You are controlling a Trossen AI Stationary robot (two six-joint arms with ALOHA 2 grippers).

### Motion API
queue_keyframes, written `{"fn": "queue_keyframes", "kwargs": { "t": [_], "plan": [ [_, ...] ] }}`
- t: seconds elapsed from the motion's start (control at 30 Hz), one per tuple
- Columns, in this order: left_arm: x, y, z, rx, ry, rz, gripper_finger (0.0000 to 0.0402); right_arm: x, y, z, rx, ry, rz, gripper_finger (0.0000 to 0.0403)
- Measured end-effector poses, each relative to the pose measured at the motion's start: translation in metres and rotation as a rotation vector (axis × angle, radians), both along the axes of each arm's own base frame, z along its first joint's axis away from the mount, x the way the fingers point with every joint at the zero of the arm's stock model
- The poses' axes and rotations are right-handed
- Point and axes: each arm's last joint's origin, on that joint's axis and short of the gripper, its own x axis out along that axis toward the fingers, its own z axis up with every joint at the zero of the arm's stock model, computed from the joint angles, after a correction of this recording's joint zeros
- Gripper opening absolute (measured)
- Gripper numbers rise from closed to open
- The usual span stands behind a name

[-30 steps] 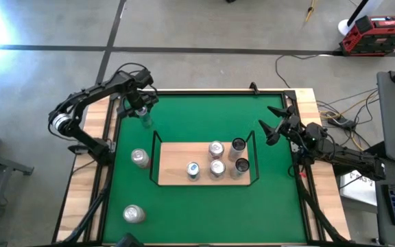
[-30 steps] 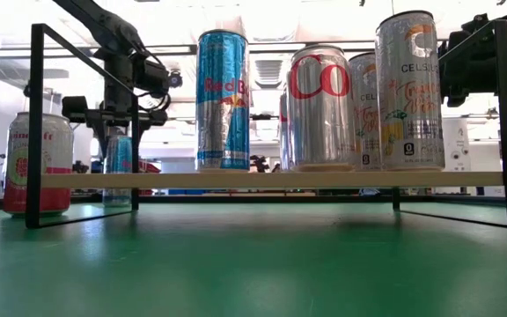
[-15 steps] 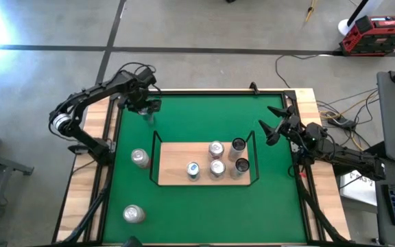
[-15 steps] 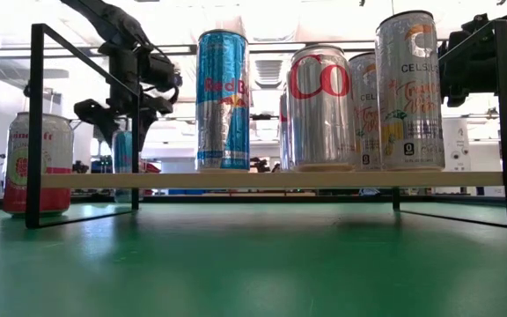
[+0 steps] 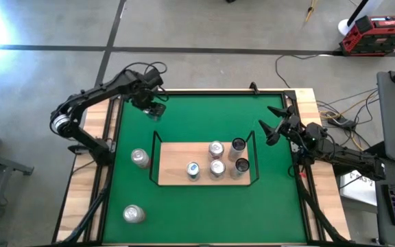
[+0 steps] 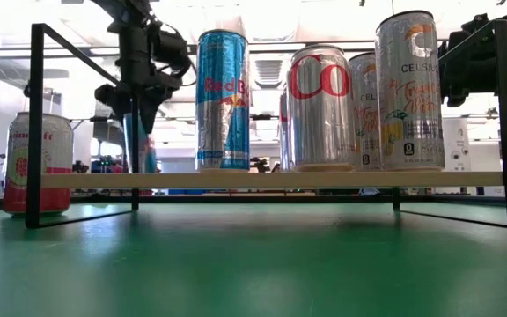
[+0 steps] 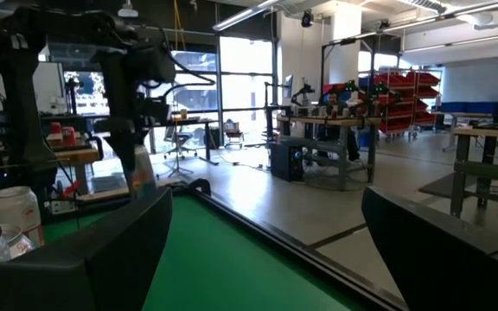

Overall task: Place canned beverage on shelf
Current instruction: Put the blue soda can on the shelf and align with the other blue soda can

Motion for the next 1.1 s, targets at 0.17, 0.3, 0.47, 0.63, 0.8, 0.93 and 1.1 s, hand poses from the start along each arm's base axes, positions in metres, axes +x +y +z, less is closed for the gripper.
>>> {"fn": "queue_keyframes", "kwargs": {
  "t": [0.17,0.3,0.47,0.63,0.8,0.93,1.1],
  "plan": [
    [0.009,-0.007,0.012,0.023,-0.027,-0.042,0.0215,0.000,0.000,0.000,0.000,0.000,0.000,0.0368],
    [0.017,-0.013,0.023,0.047,-0.056,-0.087,0.0215,0.000,0.000,0.000,0.000,0.000,0.000,0.0368],
    [0.036,-0.016,0.034,0.052,-0.058,-0.149,0.0215,0.000,0.000,0.000,0.001,0.001,0.000,0.0368],
    [0.072,-0.013,0.033,-0.029,0.052,-0.203,0.0215,0.000,0.000,0.000,0.001,0.002,0.000,0.0368],
    [0.112,-0.008,0.027,-0.078,0.118,-0.287,0.0215,0.000,0.000,0.000,0.001,0.003,0.000,0.0368],
    [0.121,-0.012,0.034,-0.105,0.079,-0.322,0.0215,0.000,0.000,0.000,0.002,0.003,0.000,0.0368],
    [0.131,-0.023,0.044,-0.081,0.036,-0.334,0.0215,0.000,0.000,-0.001,0.003,0.006,0.000,0.0368]
  ]
}}
